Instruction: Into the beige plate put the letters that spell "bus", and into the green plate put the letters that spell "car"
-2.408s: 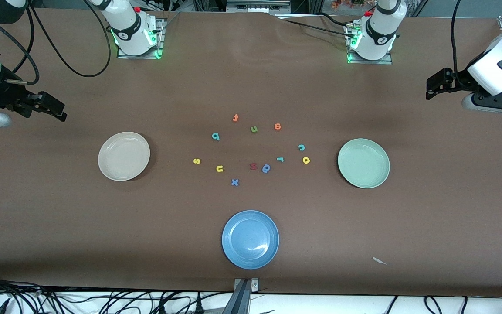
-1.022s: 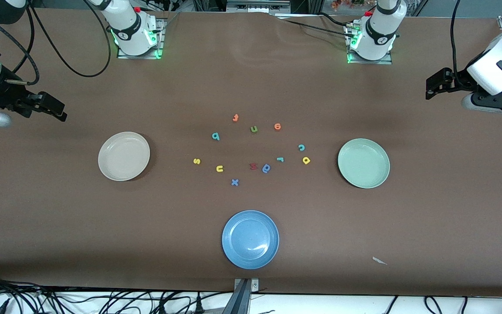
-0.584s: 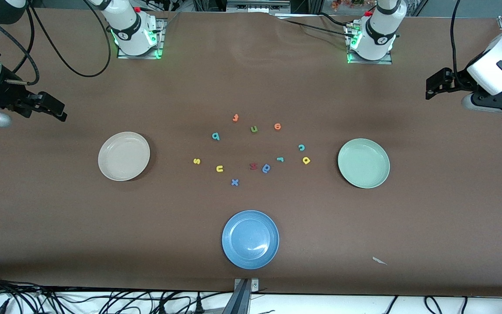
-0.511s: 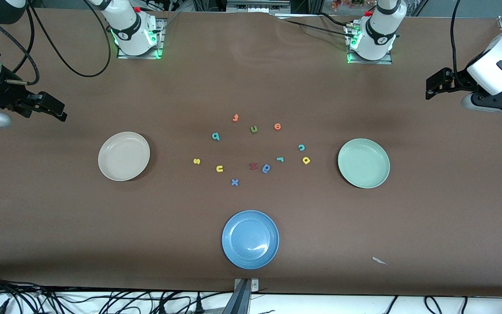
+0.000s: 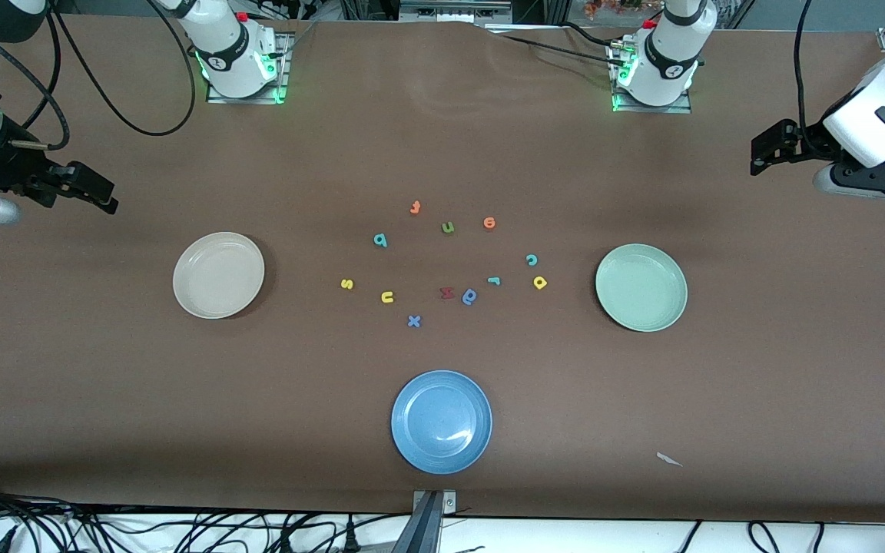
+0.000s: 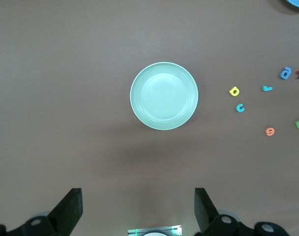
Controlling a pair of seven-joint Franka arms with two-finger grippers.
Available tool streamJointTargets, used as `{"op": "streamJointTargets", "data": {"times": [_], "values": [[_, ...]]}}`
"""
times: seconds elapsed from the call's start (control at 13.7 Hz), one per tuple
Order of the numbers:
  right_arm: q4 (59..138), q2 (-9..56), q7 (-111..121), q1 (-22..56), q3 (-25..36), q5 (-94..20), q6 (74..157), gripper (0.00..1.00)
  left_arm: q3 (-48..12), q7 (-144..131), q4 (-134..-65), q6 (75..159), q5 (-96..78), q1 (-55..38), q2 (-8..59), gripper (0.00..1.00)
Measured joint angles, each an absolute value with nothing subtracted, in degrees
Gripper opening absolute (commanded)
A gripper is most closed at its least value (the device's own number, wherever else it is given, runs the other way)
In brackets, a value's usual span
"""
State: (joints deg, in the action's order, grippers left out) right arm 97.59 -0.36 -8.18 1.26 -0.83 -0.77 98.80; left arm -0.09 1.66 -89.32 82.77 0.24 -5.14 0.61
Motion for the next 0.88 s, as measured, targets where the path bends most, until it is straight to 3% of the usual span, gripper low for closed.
{"op": "streamJointTargets", "data": {"times": [0.51,0.88], "values": [[97.6,-0.2,-8.2,1.3,-0.8,-0.8,98.6,1.0,-1.7,1.8,-89.5,82.3,0.2,-6.7,2.5,1.0],[97.6,2.5,-8.1,1.5,-1.5,-0.8,97.4,1.0,-2.4,1.4,-90.0,83.0,-2.0,-11.0,11.2,1.0]]}}
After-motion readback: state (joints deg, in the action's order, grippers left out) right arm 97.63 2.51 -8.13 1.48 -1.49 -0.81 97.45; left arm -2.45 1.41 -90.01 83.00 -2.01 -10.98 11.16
